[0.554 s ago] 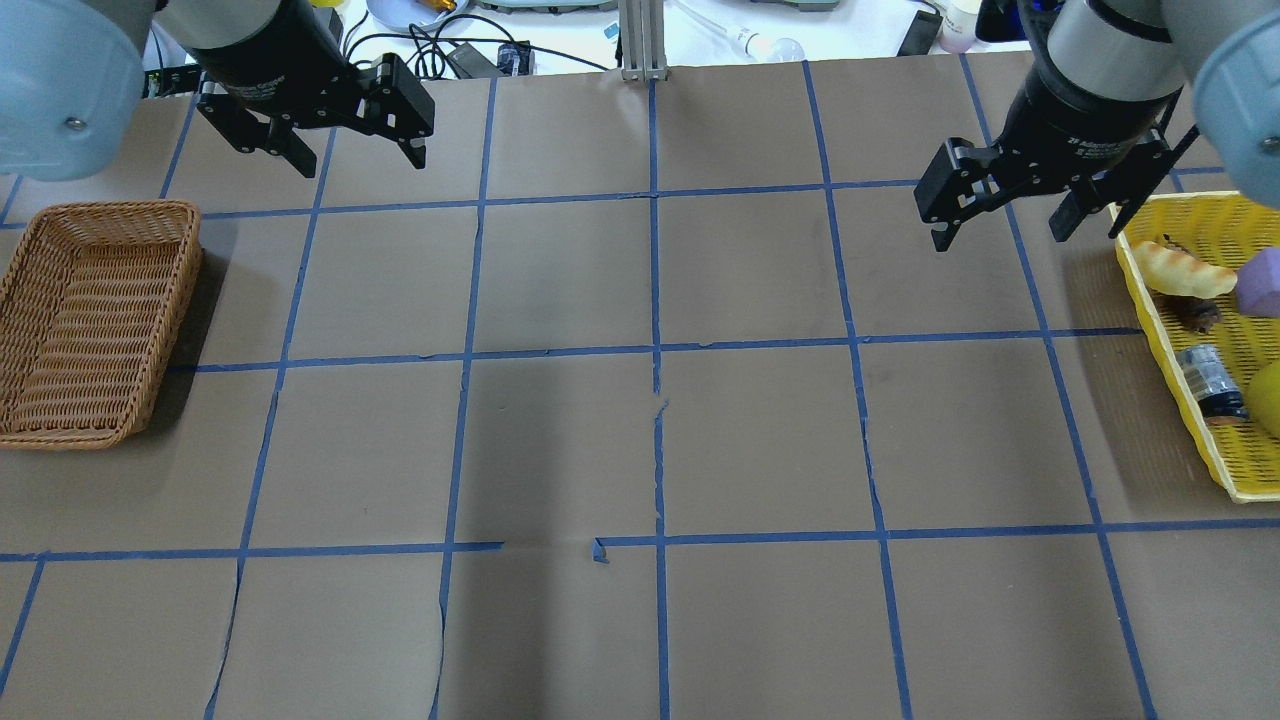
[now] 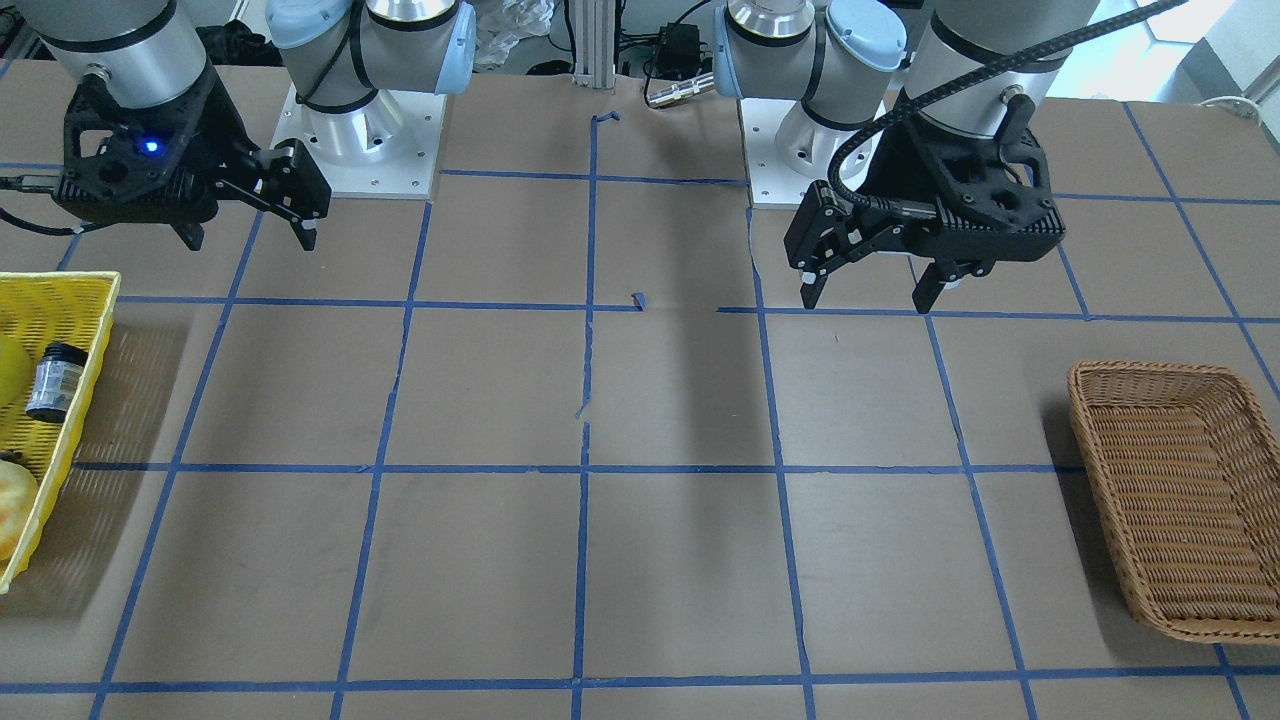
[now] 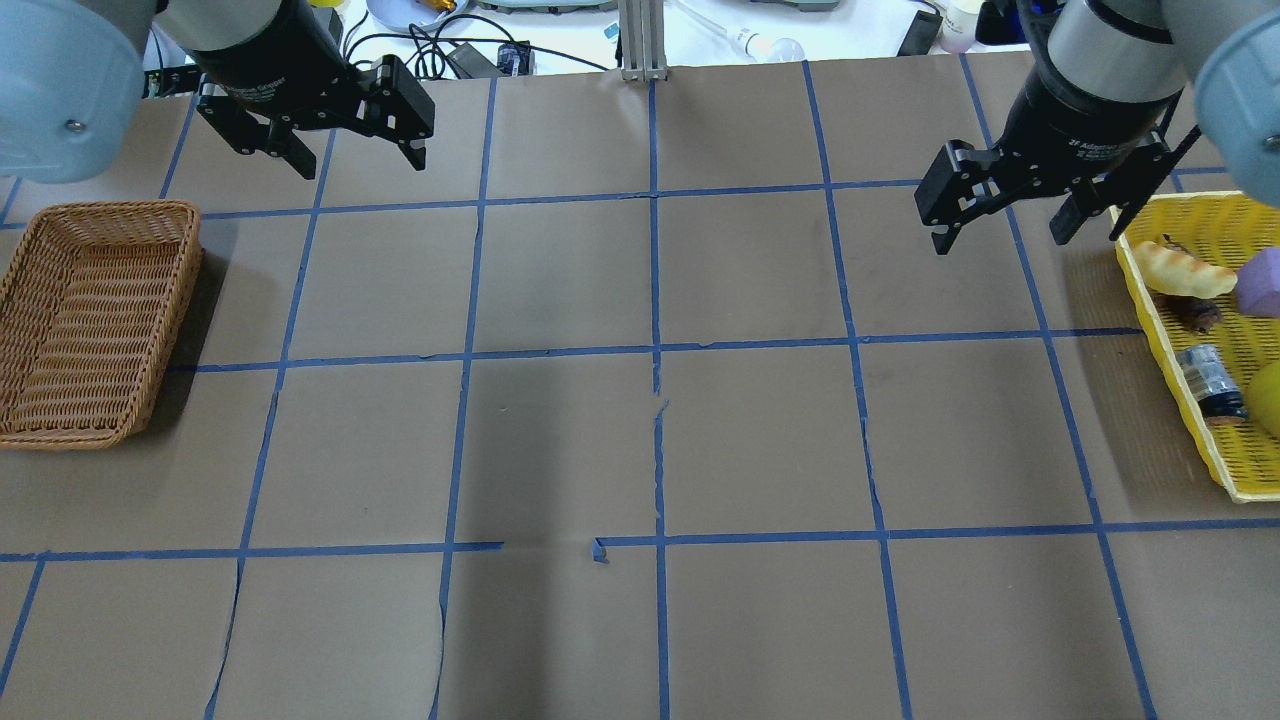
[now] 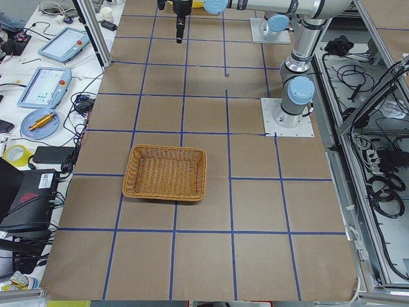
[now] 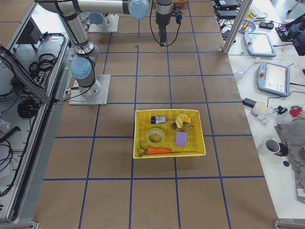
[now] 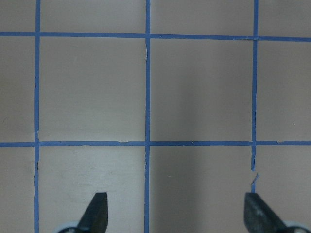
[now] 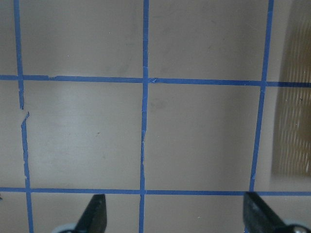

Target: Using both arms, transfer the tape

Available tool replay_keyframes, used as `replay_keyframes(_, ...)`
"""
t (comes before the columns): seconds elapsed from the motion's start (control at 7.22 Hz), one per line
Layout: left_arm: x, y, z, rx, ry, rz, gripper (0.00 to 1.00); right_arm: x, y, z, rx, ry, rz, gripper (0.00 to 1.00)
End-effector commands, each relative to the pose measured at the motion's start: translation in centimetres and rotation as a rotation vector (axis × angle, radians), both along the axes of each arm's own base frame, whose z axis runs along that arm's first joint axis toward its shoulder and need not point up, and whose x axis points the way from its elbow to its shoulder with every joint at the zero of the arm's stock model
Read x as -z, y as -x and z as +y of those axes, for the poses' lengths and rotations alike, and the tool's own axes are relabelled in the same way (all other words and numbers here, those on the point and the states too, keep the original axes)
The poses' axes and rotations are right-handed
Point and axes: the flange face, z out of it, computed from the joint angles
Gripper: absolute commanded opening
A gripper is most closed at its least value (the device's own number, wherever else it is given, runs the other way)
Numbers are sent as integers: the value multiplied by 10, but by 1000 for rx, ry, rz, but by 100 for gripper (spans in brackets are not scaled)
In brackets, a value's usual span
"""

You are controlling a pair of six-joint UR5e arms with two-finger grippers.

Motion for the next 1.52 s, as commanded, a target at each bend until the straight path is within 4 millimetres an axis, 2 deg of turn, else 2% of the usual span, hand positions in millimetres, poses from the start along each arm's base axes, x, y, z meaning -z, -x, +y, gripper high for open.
replay_keyframes(0.0,-1,0,0,1,1,-2,100,0,0,0,0,1,-2,100)
replay_keyframes(0.55,0,0,1,3,0,-2,100,3,1,2,-5,-9,8,100)
replay_keyframes(0.83,0,0,1,1,0,0,100,-4,1,0,-8,7,1,100)
replay_keyframes(1.38,0,0,1,3,0,-2,100,3,1,1,-14,-6,6,100)
